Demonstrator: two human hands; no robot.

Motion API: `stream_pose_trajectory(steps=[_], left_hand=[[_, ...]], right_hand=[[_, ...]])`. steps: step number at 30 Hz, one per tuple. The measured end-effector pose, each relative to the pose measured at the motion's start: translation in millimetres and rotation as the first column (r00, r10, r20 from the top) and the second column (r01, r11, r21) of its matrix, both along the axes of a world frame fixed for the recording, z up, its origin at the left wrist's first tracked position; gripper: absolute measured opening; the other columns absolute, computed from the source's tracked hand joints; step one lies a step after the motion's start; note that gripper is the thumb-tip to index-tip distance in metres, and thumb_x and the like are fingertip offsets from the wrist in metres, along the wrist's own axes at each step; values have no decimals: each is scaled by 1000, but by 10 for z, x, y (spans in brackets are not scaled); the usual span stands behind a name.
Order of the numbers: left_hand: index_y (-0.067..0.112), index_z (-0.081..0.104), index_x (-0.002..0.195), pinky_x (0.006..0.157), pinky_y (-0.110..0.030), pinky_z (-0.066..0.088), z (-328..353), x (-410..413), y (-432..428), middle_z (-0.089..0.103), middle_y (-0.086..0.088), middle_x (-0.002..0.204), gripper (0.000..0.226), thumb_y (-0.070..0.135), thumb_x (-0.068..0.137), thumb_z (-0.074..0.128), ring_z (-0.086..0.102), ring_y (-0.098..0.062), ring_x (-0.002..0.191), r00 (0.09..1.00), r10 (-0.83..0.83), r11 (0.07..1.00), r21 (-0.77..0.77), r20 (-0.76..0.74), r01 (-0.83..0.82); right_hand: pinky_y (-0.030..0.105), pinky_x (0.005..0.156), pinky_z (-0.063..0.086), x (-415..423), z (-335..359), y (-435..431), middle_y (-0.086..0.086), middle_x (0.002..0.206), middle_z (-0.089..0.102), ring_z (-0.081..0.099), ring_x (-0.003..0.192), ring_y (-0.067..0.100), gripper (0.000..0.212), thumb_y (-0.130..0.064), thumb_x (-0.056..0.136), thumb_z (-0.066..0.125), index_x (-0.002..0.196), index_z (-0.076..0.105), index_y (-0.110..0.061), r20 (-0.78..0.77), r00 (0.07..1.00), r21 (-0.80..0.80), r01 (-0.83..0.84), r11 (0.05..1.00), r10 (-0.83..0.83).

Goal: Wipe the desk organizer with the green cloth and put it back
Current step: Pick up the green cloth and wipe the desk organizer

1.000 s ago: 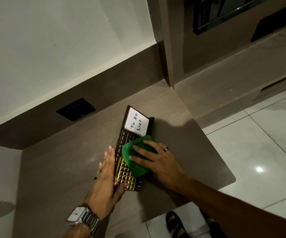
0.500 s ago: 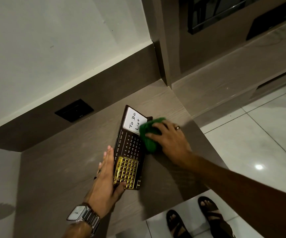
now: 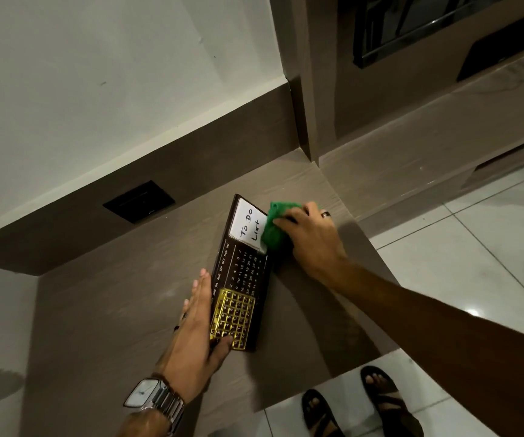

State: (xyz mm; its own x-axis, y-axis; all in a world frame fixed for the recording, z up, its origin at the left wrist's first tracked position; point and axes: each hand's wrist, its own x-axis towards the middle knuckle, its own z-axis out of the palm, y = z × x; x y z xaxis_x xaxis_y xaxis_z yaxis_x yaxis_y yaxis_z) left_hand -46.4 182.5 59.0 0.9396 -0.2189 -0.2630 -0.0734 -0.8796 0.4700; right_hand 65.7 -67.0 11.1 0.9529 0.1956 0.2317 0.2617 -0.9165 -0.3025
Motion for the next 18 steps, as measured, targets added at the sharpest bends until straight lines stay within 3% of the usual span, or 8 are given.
stream_pose_trajectory(steps=[2, 5, 7, 9, 11, 13, 15, 18], left_hand=[[44, -25, 140, 112, -35, -3, -1, 0, -4, -12, 18, 155, 116, 19, 76, 69, -13, 3, 139, 1000, 1, 1000, 4, 0, -1], [41, -23, 142, 113, -36, -2, -11, -12, -6, -13, 23, 153, 116, 17, 76, 70, -14, 8, 137, 1000, -4, 1000, -16, 17, 4], [41, -22, 142, 114, -38, 0, -9, -10, -6, -14, 27, 150, 116, 17, 76, 70, -13, 10, 137, 1000, -1, 1000, -29, 16, 1], [42, -23, 142, 114, -39, 1, -2, -9, -4, -15, 28, 149, 116, 19, 76, 70, -13, 8, 138, 1000, -3, 1000, -27, 12, 3], [43, -24, 141, 114, -40, 0, 8, -2, -4, -13, 25, 151, 116, 19, 76, 70, -12, 4, 140, 1000, 1, 1000, -19, -1, -1], [43, -24, 141, 114, -39, -1, 12, 3, -17, -11, 19, 155, 117, 18, 76, 69, -12, 1, 141, 1000, -2, 1000, -15, -10, 2], [42, -24, 141, 115, -38, -1, 13, 0, -23, -10, 15, 156, 115, 18, 77, 68, -11, 0, 141, 1000, -2, 1000, -21, -8, 2], [43, -24, 141, 115, -37, 0, 20, -6, -29, -10, 15, 156, 116, 17, 77, 70, -7, -6, 143, 1000, 22, 999, -35, 0, -22]], right_hand=[[40, 76, 48, -173, -43, 138, 6, 123, 61, 50, 107, 30, 52, -16, 73, 72, 124, 62, -22, -10, 999, 15, -43, 999, 44], [33, 69, 51, -822, -204, 358, 3, 112, 67, 56, 99, 25, 60, -26, 60, 85, 116, 66, -23, -12, 944, 67, -327, 943, 328], [33, 66, 52, -986, -233, 315, 3, 112, 66, 55, 97, 25, 56, -28, 60, 83, 113, 66, -24, -27, 887, 48, -460, 887, 461], [38, 70, 54, -700, -165, 178, 7, 116, 65, 56, 100, 29, 50, -20, 64, 80, 113, 68, -21, -23, 912, 26, -408, 913, 409], [42, 78, 52, -226, -29, 29, 11, 125, 58, 53, 106, 33, 46, -14, 77, 71, 122, 64, -19, -16, 985, 24, -170, 985, 170], [39, 83, 48, 80, 22, -23, 6, 130, 52, 47, 108, 27, 43, -17, 87, 59, 130, 56, -22, 0, 1000, -33, 6, 999, -6], [39, 87, 47, -19, -16, 114, 4, 128, 54, 45, 111, 25, 43, -20, 85, 63, 127, 57, -23, -29, 999, -53, -41, 998, 40], [38, 77, 49, -740, -126, 414, 1, 112, 65, 47, 102, 24, 38, -25, 73, 74, 110, 67, -23, -58, 921, 5, -386, 922, 386]])
